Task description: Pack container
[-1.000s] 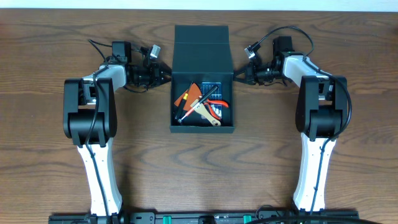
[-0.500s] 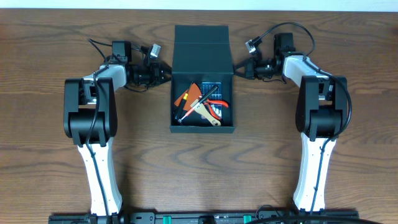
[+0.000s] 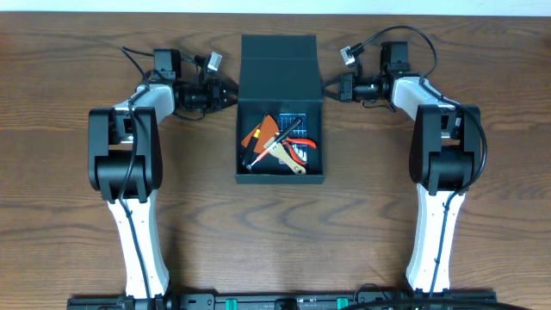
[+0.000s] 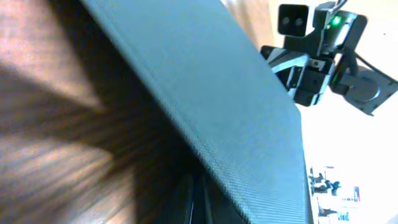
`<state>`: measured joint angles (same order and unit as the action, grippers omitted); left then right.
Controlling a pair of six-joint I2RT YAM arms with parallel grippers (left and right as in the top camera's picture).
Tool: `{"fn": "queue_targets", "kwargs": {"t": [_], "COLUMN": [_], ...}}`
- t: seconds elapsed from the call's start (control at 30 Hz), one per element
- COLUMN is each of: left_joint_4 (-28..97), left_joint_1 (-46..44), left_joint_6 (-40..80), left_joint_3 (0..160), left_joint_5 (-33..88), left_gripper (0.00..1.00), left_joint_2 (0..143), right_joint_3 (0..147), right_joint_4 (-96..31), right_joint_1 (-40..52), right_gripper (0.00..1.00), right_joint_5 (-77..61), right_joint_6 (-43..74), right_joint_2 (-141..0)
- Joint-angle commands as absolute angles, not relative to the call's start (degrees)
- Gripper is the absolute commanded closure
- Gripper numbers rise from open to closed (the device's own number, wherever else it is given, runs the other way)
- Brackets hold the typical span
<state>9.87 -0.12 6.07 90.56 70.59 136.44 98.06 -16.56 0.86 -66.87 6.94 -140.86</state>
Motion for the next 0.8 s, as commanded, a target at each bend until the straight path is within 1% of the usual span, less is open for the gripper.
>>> {"fn": "queue_targets", "kwargs": {"t": [0.0, 0.27, 0.77], "left_joint_4": [9.72, 9.74, 9.72], "left_joint_1": [-0.34, -0.34, -0.34], "left_joint_6": [6.81, 7.9, 9.17], "left_joint_3": [93.45, 96.68, 96.97], "left_joint_5": [72.95, 75.83, 80.66], "left_gripper": [0.94, 0.94, 0.95], "left_joint_2": [137.62, 137.62, 137.6], "right_joint_3": [99.0, 102.3, 107.77], "right_joint_4": [-16.01, -16.05, -16.75], "right_joint_1": [0.8, 0.84, 0.89], "right_gripper": [0.99, 0.99, 0.99], "right_joint_5": [-71.02, -72.97, -75.75], "right_joint_6": [8.8, 8.82, 9.85], "right_joint_2": [-141.25, -141.25, -141.21]}}
